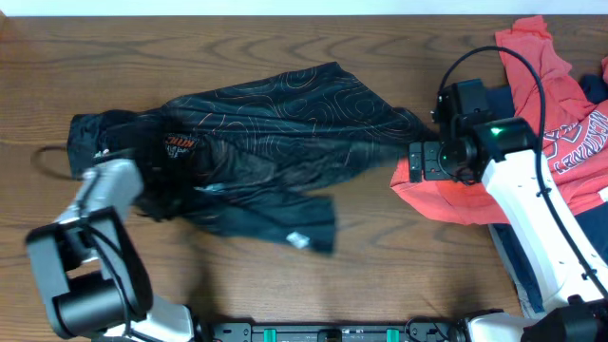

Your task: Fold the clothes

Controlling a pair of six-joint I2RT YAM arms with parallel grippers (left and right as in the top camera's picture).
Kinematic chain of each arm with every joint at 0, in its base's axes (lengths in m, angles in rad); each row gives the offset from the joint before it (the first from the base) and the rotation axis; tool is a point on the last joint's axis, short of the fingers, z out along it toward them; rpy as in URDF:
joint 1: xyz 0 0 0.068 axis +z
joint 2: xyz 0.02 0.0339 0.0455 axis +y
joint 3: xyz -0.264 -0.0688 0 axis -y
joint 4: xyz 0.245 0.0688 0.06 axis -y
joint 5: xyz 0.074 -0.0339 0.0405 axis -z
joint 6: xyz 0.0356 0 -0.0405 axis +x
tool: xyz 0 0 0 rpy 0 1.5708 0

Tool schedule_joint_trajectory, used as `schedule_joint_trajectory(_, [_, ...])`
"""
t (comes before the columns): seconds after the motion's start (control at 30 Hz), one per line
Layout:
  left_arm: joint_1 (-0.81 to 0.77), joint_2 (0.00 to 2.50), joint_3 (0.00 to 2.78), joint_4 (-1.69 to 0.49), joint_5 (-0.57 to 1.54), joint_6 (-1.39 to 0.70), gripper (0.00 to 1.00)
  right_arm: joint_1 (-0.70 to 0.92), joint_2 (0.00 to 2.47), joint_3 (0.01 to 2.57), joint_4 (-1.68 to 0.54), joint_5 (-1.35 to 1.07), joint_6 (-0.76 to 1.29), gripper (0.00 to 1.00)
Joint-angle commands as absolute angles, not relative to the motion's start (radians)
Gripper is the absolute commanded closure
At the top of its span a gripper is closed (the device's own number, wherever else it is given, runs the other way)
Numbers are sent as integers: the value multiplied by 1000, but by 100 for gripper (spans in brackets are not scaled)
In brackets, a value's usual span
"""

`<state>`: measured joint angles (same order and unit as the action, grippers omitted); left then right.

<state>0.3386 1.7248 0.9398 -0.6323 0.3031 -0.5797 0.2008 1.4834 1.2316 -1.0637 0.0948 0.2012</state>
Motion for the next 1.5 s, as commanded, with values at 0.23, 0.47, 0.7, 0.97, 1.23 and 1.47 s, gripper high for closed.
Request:
schedule_joint_trajectory(0.23, [532, 1738, 1185, -755, 385, -447, 49, 154, 1470, 1243, -1090, 101, 205, 1])
schedule_joint_trajectory(0.47, [464, 1737, 1183, -1118, 532, -317, 27, 124, 1471, 1243, -1087, 101, 205, 1])
schedule_joint_trajectory(0.7, [264, 1737, 1051, -1122, 531, -338, 22, 107, 1471, 1243, -1081, 101, 205, 1])
schedule_joint_trajectory(0.97, [89, 1737, 859, -953, 501, -500, 22, 105, 1471, 1243, -1092, 101, 205, 1])
schedule_joint_trajectory(1.23, [46, 1737, 749, -722, 430, -592, 25, 105, 1471, 1243, -1092, 101, 205, 1])
schedule_joint_trajectory(1.47, [68, 1737, 765, -687, 405, -583, 73, 105, 1471, 1243, -1092, 101, 205, 1])
